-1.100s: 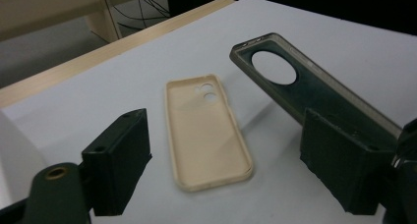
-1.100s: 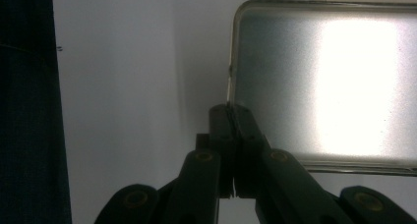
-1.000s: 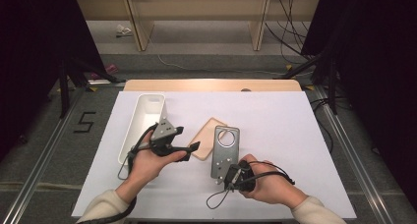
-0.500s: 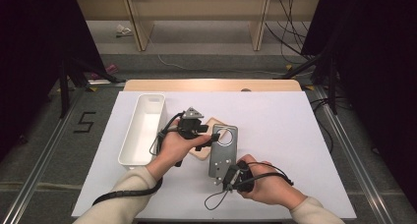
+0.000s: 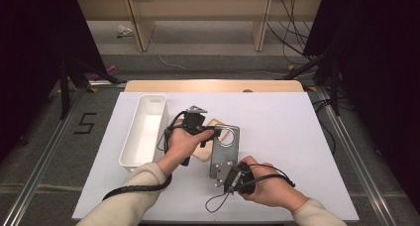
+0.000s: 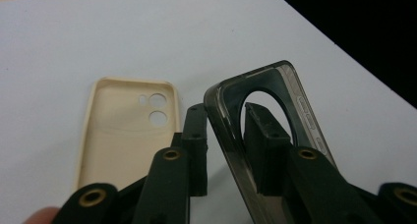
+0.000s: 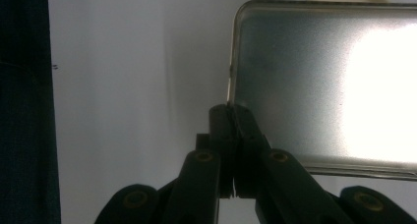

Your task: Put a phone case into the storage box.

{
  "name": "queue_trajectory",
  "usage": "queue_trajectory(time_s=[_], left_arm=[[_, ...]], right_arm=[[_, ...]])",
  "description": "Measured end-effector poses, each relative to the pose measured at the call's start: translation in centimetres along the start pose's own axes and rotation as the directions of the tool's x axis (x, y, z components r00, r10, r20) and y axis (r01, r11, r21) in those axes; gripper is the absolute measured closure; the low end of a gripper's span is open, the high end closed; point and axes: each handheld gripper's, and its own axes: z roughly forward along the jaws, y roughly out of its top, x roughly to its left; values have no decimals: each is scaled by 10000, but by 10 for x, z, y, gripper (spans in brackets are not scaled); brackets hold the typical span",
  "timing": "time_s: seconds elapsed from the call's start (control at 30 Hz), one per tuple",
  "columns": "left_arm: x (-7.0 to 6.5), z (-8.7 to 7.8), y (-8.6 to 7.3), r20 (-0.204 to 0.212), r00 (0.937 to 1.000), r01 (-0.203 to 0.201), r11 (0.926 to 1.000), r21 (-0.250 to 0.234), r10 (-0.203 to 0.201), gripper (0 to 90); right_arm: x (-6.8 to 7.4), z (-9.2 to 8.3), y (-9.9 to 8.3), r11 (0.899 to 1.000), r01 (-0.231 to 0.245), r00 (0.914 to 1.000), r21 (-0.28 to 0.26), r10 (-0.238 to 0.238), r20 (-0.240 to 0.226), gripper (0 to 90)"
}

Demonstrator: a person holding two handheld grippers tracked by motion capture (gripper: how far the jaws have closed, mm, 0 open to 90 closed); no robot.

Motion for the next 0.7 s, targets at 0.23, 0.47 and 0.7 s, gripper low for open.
queue_trajectory(time_s=[0.23, 0.47, 0.7], left_arm=[[-7, -3, 3, 214, 9997, 98, 9998, -201, -93, 752], [-8, -4, 4, 321, 9993, 177, 9995, -242, -169, 763], [-10, -5, 4, 367, 9992, 146, 9994, -299, -135, 767]], right_arm=[[0, 2, -1, 9999, -95, 9999, 139, 96, -31, 893], [-1, 4, -2, 9999, -50, 10000, 161, 49, 6, 893], [-2, 6, -3, 9997, -71, 10000, 217, 71, -11, 893]])
